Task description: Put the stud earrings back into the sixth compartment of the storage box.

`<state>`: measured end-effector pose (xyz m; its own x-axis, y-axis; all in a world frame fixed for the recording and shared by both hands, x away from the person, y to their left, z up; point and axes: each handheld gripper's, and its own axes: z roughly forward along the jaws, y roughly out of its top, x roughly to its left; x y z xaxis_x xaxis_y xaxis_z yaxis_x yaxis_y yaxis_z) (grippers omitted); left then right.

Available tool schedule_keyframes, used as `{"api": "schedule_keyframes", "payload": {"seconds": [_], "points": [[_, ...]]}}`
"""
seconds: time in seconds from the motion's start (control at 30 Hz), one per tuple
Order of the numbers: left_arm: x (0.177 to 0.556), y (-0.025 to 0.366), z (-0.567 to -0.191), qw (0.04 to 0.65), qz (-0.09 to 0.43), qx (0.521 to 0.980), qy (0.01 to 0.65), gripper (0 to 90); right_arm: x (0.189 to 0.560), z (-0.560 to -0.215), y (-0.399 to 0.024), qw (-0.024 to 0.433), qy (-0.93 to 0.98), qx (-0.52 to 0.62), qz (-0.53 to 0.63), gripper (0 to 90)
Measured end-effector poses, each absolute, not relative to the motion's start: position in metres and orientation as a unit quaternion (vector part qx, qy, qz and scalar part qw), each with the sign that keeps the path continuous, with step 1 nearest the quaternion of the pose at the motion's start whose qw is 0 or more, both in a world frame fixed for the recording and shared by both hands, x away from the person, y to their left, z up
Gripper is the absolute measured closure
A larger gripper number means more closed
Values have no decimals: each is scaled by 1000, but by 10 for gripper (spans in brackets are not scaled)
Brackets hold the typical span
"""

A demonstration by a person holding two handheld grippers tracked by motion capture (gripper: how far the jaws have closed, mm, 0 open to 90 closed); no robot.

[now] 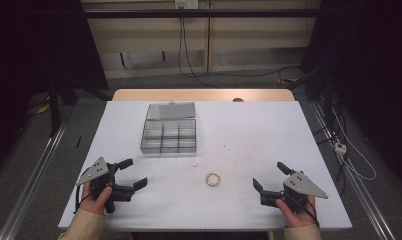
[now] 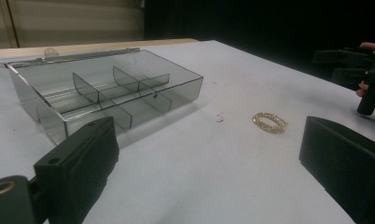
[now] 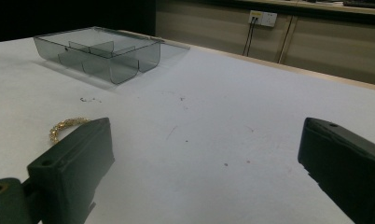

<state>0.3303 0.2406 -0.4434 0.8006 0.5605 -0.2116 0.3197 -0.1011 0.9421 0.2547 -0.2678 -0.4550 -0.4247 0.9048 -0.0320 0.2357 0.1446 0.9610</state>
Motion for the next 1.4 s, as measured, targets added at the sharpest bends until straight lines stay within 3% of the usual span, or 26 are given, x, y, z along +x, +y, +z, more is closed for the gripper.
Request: {"api": "schedule_keyframes", "payload": {"seconds": [0.47, 1.4], "points": [[333, 225, -439, 590, 93, 745, 296, 49, 253, -455, -269, 334, 679, 420, 501, 28], [342, 140, -430, 548, 81, 791, 262, 68, 254, -455, -266, 328, 688, 413, 499, 32]]}}
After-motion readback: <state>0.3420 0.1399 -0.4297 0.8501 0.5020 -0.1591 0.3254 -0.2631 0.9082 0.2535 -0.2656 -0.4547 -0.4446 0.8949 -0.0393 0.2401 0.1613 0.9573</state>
